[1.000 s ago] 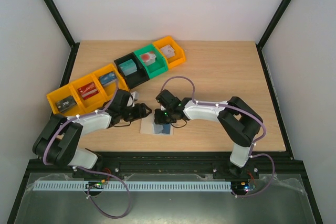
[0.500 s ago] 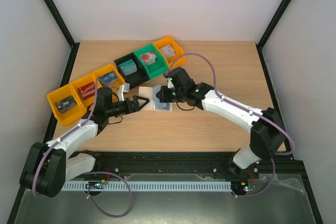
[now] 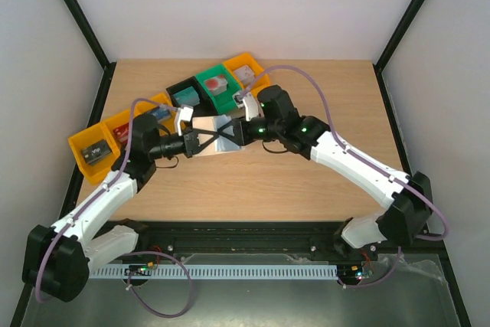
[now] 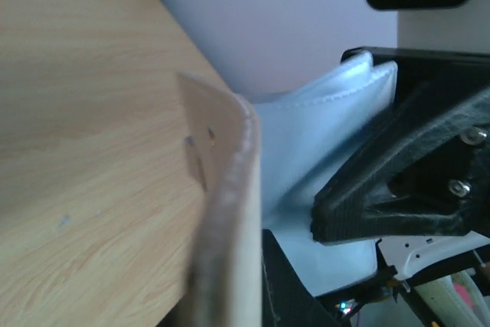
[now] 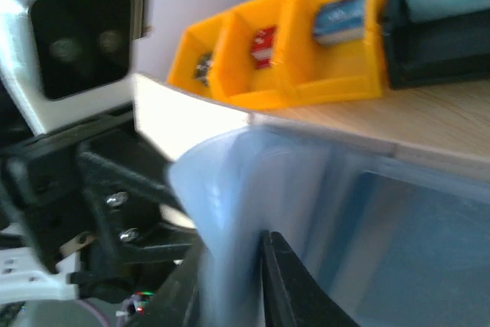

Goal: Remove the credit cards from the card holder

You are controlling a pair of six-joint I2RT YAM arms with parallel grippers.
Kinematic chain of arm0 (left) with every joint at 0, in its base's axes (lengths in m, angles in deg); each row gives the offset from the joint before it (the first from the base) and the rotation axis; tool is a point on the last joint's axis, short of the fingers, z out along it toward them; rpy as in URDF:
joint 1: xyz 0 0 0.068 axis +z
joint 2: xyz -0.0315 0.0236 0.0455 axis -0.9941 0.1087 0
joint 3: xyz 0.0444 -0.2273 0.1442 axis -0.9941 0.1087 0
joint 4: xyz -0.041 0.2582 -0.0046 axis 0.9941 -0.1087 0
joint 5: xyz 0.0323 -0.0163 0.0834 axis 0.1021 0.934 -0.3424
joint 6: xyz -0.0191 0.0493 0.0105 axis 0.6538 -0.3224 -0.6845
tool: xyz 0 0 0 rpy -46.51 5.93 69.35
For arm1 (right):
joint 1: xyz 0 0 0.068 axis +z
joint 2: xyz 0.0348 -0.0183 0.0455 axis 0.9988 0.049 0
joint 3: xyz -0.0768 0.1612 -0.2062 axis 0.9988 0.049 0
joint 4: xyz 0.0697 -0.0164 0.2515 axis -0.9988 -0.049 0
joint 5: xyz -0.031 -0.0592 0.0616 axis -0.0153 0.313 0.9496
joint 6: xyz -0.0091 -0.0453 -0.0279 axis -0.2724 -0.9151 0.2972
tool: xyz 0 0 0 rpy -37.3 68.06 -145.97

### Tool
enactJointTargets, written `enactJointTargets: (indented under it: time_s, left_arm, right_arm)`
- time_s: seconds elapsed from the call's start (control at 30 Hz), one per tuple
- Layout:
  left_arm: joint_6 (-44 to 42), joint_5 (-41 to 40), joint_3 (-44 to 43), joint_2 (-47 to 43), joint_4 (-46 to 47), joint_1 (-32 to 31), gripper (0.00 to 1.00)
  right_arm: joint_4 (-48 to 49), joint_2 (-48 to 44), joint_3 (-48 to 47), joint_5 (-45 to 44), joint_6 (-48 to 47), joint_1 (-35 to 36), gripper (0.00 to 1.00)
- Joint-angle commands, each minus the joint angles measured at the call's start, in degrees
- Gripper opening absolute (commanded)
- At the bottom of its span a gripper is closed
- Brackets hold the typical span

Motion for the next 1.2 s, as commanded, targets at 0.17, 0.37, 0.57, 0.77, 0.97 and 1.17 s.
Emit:
enactJointTargets:
  time_s: [0.17, 0.37, 0.57, 0.77, 0.97, 1.17]
  left_arm:
    - [-8.3, 1.4, -8.3, -7.3, -2.5, 0.2, 0.02]
    - [-6.6, 1.0, -10.4, -11.3, 3.3, 1.5, 0.02]
    - [-7.8, 2.3, -10.7, -13.3, 7.4, 2.8, 0.02]
    - [-8.2, 3.8, -11.0, -14.6, 12.7, 3.6, 0.02]
    - [-6.9, 5.4, -11.7, -14.8, 16.5, 3.7, 0.02]
    - [-5.6, 6.9, -11.8, -16.1, 20.9, 3.5, 0.02]
  right_arm:
    - [5.6, -10.7, -3.2, 7.9, -6.2, -2.7, 0.51]
    - [3.0, -13.2, -5.7, 10.2, -11.3, -4.2, 0.56]
    - [-0.2, -13.8, -10.0, 14.7, -16.7, -5.9, 0.51]
    - [-6.2, -13.8, -15.7, 9.8, -20.3, -8.9, 0.58]
    - [-5.5, -13.5, -17.5, 5.7, -19.2, -9.6, 0.91]
    - [-3.7, -11.0, -18.4, 11.0, -19.9, -9.6, 0.99]
